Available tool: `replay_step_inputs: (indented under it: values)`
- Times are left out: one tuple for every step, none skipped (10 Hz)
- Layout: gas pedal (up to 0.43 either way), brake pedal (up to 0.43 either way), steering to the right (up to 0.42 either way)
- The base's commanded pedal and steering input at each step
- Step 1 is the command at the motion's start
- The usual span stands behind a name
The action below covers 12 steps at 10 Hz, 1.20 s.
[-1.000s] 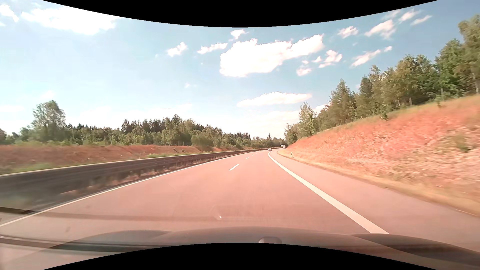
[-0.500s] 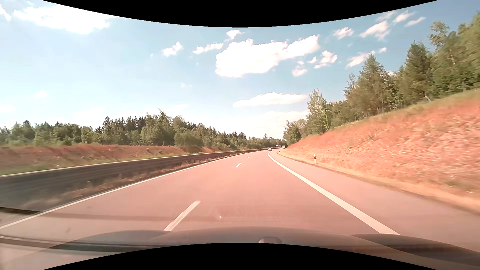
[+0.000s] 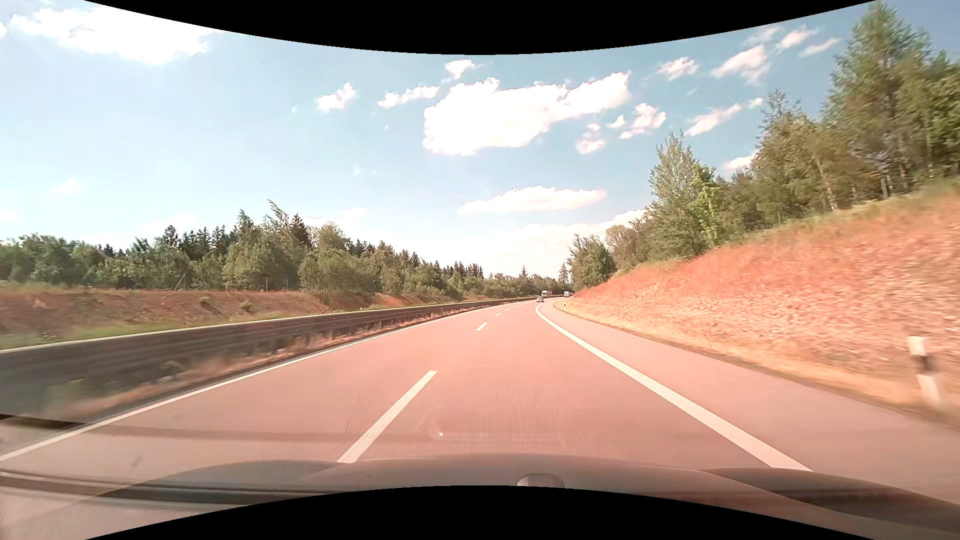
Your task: Follow the waypoints while adhering to traffic rules and regulations
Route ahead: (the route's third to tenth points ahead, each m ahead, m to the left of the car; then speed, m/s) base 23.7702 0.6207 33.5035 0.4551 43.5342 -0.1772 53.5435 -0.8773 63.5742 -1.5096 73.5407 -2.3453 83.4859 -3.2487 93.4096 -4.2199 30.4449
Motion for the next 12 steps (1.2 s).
replay_step_inputs:
  values:
    - [0.268,0.000,0.008]
    - [0.268,0.000,0.008]
    - [0.268,0.000,0.007]
    - [0.268,0.000,0.007]
    - [0.280,0.000,0.007]
    - [0.280,0.000,0.007]
    - [0.280,0.000,0.007]
    - [0.299,0.000,0.007]
    - [0.331,0.000,0.007]
    - [0.331,0.000,0.007]
    - [0.331,0.000,0.007]
    - [0.339,0.000,0.007]
